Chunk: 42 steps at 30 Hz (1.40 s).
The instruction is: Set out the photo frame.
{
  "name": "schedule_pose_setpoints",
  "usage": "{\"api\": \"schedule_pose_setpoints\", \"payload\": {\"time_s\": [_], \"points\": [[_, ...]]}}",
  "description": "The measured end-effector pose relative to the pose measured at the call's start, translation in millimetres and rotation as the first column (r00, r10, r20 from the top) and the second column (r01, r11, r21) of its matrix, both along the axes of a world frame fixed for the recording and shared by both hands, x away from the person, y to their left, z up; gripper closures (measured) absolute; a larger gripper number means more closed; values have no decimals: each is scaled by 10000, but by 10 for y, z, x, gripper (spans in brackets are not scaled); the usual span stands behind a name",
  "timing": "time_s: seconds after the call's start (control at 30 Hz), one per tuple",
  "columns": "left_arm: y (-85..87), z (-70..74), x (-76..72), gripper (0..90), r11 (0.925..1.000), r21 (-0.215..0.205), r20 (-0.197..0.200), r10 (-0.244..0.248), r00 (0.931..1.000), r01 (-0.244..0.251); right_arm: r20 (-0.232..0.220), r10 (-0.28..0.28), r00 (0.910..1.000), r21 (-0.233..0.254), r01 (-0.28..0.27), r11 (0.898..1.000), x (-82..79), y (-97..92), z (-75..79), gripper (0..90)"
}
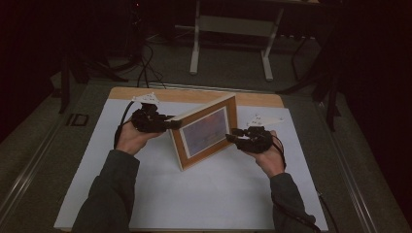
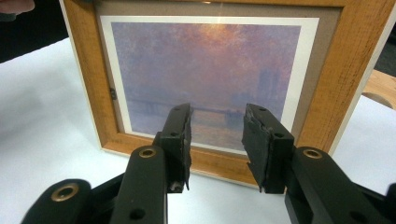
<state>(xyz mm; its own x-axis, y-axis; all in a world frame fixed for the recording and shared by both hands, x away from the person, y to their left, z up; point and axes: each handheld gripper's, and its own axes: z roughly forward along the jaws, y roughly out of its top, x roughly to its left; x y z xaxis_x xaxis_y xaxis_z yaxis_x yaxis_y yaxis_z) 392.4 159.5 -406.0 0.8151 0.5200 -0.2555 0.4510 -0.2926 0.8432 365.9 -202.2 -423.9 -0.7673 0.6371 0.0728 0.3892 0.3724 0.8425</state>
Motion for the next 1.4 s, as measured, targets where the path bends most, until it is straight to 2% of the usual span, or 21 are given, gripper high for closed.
{"api": "schedule_pose_setpoints", "payload": {"time_s": [0.17,0.23,0.4,0.6,0.8,0.93,1.13,1.23,1.4], "points": [[4,13,40,711,9993,64,2,-368,9993,368,5,-3,10000,-3,3,10000,6,6,-3,614],[2,11,49,711,9990,17,-16,-446,9990,446,21,26,10000,-162,-25,9999,9,27,-7,613],[2,4,67,712,9981,-69,-18,-611,9981,611,92,26,10000,-202,-24,9998,10,49,3,612],[-28,9,76,714,9937,-77,148,-1114,9937,1115,143,-3,9999,-152,5,9999,11,59,11,612],[-52,11,48,694,9962,66,303,-866,9958,864,167,-22,9999,-109,24,9999,19,55,10,610],[-89,-3,14,613,9970,230,352,-747,9966,740,122,-74,9999,-88,75,9999,21,42,4,609],[-57,-31,-55,559,9995,-200,462,-215,9987,224,117,-170,9998,-55,170,9998,36,9,-8,607],[-34,-54,-75,536,10000,18,486,38,9988,-39,121,-219,9997,-39,220,9998,40,0,-6,606],[-16,-98,-137,541,9997,79,407,218,9989,-222,157,-281,9995,-72,283,9996,51,-12,-1,603]]}}
